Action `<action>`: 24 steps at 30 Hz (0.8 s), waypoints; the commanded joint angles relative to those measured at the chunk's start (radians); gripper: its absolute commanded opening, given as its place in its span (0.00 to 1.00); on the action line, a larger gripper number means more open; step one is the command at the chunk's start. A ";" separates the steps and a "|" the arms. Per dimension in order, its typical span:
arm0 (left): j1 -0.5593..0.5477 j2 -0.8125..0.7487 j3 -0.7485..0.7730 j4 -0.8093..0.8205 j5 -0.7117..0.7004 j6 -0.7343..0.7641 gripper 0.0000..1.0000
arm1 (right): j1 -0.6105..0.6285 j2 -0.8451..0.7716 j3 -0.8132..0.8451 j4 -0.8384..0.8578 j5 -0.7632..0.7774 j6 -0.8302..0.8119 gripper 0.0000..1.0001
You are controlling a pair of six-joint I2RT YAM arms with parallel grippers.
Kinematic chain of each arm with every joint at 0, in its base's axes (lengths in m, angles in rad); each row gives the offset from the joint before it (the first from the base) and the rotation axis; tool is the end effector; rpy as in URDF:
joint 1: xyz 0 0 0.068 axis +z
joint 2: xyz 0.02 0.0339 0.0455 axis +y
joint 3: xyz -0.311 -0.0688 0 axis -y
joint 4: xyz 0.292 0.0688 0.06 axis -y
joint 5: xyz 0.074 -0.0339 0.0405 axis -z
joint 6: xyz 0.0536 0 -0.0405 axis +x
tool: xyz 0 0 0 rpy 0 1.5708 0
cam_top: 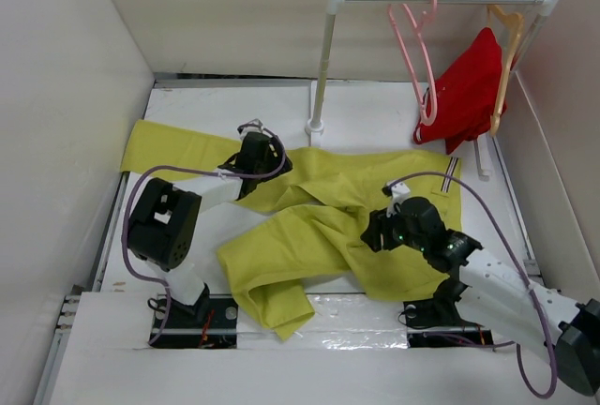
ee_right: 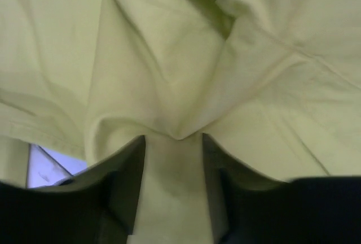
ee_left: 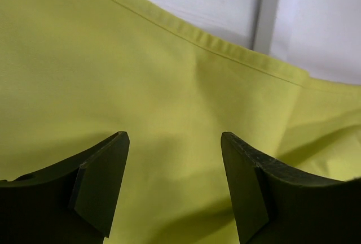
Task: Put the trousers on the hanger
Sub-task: Flatten out the trousers at the center of the board.
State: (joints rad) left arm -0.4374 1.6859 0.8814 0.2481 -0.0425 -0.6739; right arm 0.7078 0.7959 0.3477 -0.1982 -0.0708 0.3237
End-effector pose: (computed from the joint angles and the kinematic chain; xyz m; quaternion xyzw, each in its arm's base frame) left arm 0.3721 -0.1715 0.1863 -0.1133 0.8666 -0.2404 0.4224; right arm 0.1444 0.1286 0.1865 -0.1862 0.8751 0.2473 0.3720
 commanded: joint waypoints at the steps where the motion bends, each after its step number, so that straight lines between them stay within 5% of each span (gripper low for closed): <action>1: -0.024 -0.094 -0.002 0.042 -0.036 0.022 0.64 | -0.082 -0.024 0.105 -0.101 0.107 -0.021 0.60; 3: -0.024 -0.117 -0.030 0.049 -0.060 0.027 0.64 | -0.132 -0.018 0.152 -0.093 0.150 -0.044 0.69; 14: -0.064 -0.232 -0.108 0.089 -0.051 0.097 0.63 | -0.848 0.282 0.132 0.365 0.009 -0.011 0.69; 24: -0.119 -0.259 -0.153 0.177 -0.039 0.212 0.62 | -0.987 0.518 0.237 0.401 0.079 0.054 0.72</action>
State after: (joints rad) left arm -0.5606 1.4403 0.7559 0.3679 -0.0853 -0.5198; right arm -0.2562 1.2762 0.5282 0.1120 -0.0093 0.3485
